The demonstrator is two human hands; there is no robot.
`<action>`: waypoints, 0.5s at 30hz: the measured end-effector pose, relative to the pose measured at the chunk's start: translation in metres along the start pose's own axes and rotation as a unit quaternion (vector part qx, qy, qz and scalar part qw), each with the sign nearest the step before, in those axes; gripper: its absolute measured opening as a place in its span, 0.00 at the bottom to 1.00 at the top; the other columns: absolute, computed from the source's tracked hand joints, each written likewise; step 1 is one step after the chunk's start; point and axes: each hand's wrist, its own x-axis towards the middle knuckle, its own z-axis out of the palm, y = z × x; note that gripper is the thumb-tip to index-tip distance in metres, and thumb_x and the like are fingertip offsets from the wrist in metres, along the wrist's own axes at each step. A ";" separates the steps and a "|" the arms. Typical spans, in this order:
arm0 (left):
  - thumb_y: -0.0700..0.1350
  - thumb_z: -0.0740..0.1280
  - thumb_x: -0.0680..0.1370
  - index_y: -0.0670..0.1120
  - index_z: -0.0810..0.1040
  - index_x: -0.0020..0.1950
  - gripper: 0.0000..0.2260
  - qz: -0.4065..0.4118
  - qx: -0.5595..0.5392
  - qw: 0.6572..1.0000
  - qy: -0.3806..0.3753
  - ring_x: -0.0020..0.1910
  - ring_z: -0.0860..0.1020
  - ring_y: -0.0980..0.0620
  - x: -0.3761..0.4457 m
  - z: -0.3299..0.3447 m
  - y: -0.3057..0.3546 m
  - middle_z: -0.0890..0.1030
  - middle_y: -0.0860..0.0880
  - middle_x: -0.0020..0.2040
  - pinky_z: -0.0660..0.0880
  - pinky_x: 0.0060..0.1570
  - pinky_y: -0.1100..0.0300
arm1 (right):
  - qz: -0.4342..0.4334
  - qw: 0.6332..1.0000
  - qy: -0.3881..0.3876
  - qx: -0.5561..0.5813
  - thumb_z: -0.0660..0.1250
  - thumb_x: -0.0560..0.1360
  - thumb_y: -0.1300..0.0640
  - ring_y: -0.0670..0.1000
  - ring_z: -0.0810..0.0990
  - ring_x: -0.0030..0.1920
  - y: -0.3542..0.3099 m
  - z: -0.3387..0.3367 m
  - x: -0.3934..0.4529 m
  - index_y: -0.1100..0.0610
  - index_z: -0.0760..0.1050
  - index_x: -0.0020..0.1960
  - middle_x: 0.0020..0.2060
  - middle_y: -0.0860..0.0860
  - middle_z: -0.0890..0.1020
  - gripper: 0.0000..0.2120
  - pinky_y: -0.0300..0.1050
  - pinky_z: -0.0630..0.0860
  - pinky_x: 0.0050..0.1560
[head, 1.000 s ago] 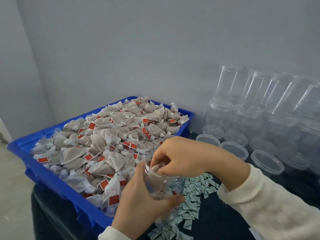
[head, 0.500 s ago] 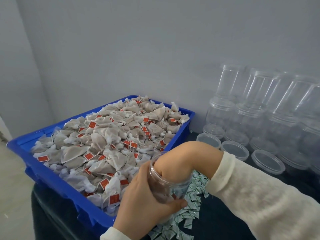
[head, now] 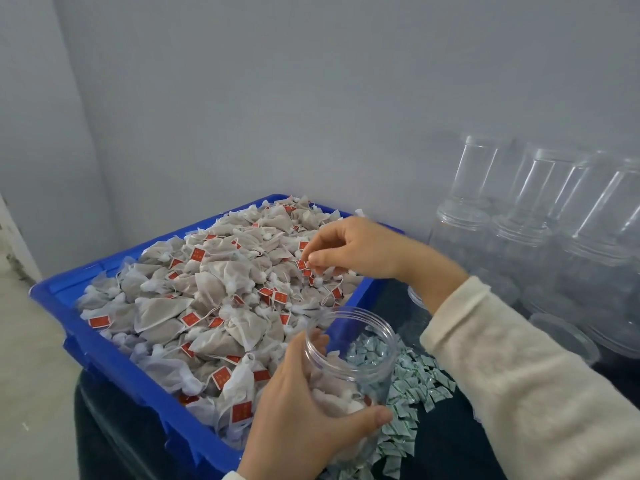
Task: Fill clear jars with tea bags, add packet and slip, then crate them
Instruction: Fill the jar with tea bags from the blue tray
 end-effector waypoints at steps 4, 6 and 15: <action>0.76 0.72 0.47 0.65 0.61 0.67 0.51 0.003 -0.010 1.000 0.000 0.55 0.70 0.78 0.001 -0.001 0.004 0.66 0.81 0.57 0.68 0.46 0.81 | 0.034 0.997 0.039 -0.055 0.67 0.78 0.55 0.42 0.79 0.49 0.040 0.033 0.037 0.53 0.79 0.58 0.52 0.46 0.82 0.10 0.36 0.73 0.51; 0.78 0.70 0.45 0.69 0.61 0.63 0.49 -0.008 -0.009 1.000 0.004 0.55 0.69 0.78 0.002 -0.002 0.004 0.68 0.80 0.56 0.67 0.48 0.81 | 0.060 0.991 0.087 -0.076 0.66 0.78 0.56 0.45 0.78 0.53 0.062 0.040 0.052 0.55 0.78 0.62 0.57 0.50 0.81 0.13 0.38 0.72 0.53; 0.66 0.79 0.55 0.65 0.54 0.68 0.49 -0.059 -0.004 0.998 -0.036 0.59 0.68 0.76 0.014 -0.007 0.000 0.68 0.70 0.61 0.66 0.63 0.73 | 0.178 0.969 0.142 -0.099 0.68 0.77 0.55 0.55 0.71 0.68 0.137 0.043 0.098 0.56 0.64 0.74 0.69 0.55 0.71 0.27 0.48 0.69 0.65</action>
